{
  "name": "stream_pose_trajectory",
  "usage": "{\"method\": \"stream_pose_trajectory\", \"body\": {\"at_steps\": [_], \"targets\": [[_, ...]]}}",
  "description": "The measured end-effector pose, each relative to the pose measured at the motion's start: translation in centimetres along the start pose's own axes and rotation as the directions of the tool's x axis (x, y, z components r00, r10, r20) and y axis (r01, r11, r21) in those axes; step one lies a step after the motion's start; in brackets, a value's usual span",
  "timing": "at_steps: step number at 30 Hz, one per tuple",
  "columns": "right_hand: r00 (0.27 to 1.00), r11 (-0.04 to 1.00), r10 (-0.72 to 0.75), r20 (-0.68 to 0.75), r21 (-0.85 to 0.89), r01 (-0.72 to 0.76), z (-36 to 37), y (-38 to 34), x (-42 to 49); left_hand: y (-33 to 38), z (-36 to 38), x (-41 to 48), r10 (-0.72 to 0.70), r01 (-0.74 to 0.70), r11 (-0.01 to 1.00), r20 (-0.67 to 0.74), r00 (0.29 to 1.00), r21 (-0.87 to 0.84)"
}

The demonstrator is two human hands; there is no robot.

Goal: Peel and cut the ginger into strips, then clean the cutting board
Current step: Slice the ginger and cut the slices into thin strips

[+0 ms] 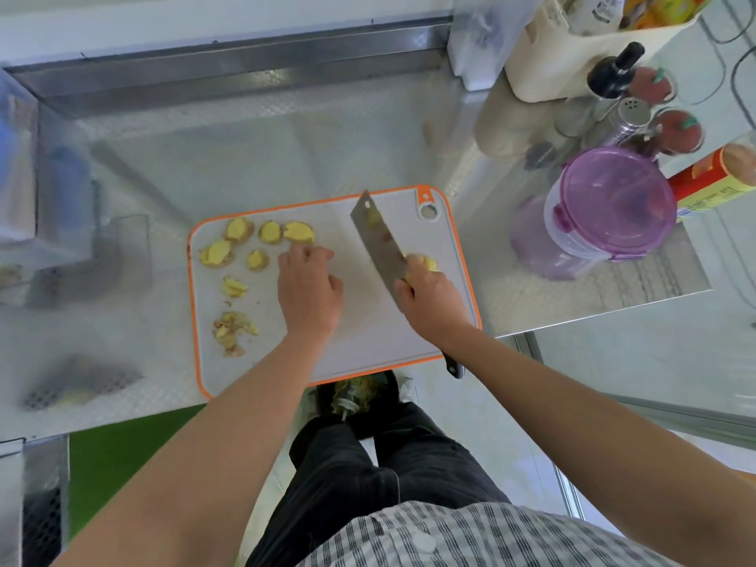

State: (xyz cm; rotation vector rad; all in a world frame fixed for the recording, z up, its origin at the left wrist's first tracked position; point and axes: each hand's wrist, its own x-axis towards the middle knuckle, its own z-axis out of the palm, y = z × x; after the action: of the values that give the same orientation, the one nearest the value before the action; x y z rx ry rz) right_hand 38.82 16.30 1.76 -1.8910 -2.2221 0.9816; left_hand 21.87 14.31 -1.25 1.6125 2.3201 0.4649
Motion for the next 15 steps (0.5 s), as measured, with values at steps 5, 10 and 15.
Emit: {"method": "stream_pose_trajectory", "body": {"at_steps": [5, 10, 15], "targets": [[0.998, 0.999, -0.038, 0.046, 0.027, 0.037, 0.1, -1.7, 1.9, -2.2, -1.2, 4.8, 0.179, -0.195, 0.937, 0.082, 0.98, 0.29], [0.998, 0.999, -0.008, 0.06, 0.043, 0.006, 0.3, -1.8, 2.2, -2.5, -1.6, 6.9, 0.242, -0.337, 0.854, 0.27, 0.932, 0.396], [0.998, 0.999, 0.001, 0.064, 0.049, -0.004, 0.6, -2.0, 1.9, -2.2, -2.1, 7.1, 0.266, -0.382, 0.833, 0.317, 0.91, 0.4]]}}
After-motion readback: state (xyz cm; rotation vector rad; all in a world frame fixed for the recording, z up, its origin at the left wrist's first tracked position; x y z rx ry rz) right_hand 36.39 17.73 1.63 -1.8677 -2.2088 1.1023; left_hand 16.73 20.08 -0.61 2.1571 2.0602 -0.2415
